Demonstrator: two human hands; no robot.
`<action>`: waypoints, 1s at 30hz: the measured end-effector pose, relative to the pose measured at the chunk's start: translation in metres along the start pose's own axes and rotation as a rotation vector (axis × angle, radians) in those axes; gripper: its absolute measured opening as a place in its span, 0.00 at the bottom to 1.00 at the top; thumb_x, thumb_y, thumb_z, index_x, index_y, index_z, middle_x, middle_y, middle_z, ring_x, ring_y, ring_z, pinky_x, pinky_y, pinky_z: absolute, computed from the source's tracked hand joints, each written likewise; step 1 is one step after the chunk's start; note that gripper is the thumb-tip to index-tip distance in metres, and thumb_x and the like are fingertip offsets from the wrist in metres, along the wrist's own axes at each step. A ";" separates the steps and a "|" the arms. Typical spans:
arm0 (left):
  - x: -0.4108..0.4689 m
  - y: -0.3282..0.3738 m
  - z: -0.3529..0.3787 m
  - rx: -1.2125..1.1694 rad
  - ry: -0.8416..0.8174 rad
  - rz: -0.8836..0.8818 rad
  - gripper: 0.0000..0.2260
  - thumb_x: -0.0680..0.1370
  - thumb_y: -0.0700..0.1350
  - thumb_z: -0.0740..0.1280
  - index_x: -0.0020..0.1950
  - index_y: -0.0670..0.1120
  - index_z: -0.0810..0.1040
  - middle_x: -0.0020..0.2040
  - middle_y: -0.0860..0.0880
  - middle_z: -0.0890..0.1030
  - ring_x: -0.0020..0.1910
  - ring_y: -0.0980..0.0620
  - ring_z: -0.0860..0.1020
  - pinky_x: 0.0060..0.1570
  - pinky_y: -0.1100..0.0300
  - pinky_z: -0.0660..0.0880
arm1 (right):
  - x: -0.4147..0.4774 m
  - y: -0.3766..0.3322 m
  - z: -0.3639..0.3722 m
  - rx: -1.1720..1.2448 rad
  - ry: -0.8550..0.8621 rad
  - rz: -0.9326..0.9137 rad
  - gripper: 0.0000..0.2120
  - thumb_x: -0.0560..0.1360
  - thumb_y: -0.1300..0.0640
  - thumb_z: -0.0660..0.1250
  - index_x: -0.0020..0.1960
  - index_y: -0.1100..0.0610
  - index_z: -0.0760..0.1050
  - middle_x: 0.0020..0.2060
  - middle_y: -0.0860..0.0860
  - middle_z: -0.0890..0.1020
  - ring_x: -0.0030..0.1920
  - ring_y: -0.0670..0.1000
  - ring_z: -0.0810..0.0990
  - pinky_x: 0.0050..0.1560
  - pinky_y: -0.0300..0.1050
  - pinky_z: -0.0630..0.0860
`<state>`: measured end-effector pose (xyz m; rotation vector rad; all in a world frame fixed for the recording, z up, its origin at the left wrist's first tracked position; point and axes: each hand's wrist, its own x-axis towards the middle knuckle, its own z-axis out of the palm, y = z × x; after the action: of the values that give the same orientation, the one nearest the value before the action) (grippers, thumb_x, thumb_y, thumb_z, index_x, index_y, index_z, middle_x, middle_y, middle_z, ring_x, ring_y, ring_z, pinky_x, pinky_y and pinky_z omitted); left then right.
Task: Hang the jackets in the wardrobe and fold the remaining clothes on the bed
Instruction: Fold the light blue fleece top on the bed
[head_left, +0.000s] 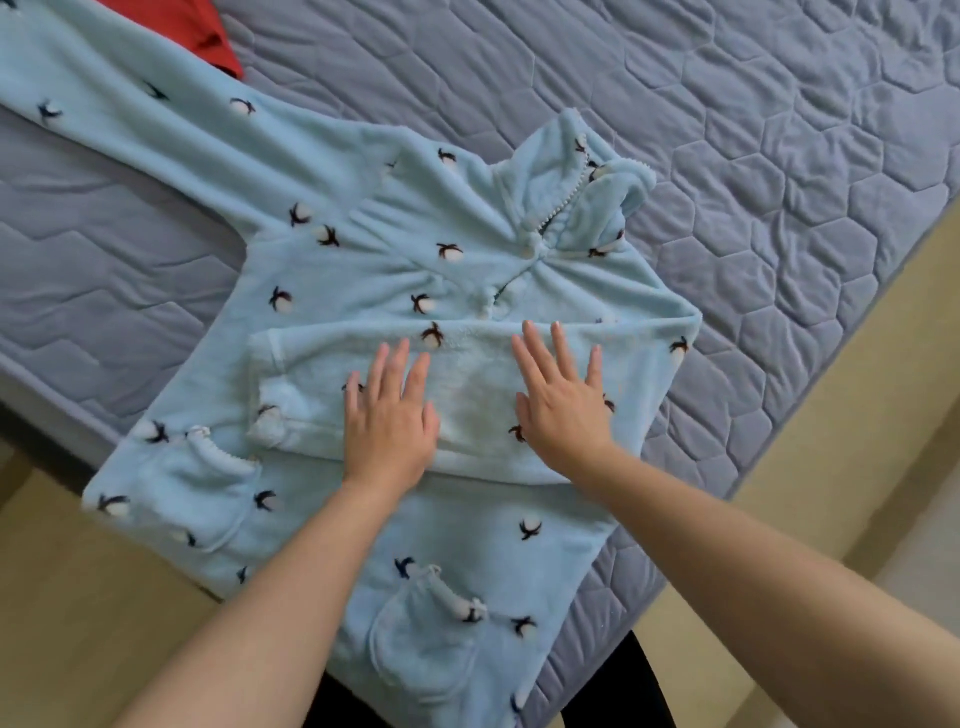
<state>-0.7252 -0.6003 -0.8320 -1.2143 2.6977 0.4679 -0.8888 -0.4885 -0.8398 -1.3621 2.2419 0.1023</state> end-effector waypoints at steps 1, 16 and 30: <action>0.010 -0.021 0.006 0.084 -0.050 0.028 0.28 0.77 0.49 0.62 0.76 0.46 0.60 0.77 0.45 0.56 0.77 0.45 0.52 0.71 0.42 0.48 | 0.006 -0.020 0.012 0.003 0.011 -0.002 0.29 0.80 0.48 0.50 0.78 0.47 0.42 0.77 0.46 0.41 0.76 0.55 0.36 0.68 0.70 0.36; 0.025 -0.204 0.015 0.431 -0.252 0.275 0.32 0.80 0.58 0.46 0.76 0.46 0.36 0.76 0.45 0.33 0.76 0.48 0.36 0.72 0.40 0.39 | 0.015 -0.134 0.077 -0.026 -0.147 0.534 0.31 0.78 0.39 0.43 0.75 0.43 0.32 0.77 0.52 0.37 0.75 0.64 0.40 0.68 0.74 0.49; 0.100 -0.313 -0.135 -0.634 -0.227 -0.460 0.24 0.77 0.43 0.66 0.71 0.39 0.65 0.68 0.39 0.70 0.66 0.41 0.70 0.63 0.52 0.67 | 0.063 -0.271 -0.045 0.188 -0.255 0.255 0.30 0.81 0.47 0.52 0.77 0.43 0.39 0.77 0.50 0.42 0.77 0.59 0.43 0.70 0.67 0.54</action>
<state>-0.5578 -0.9118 -0.8002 -1.7315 2.0321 1.3436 -0.6996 -0.6879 -0.7779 -0.9074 2.1368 0.1406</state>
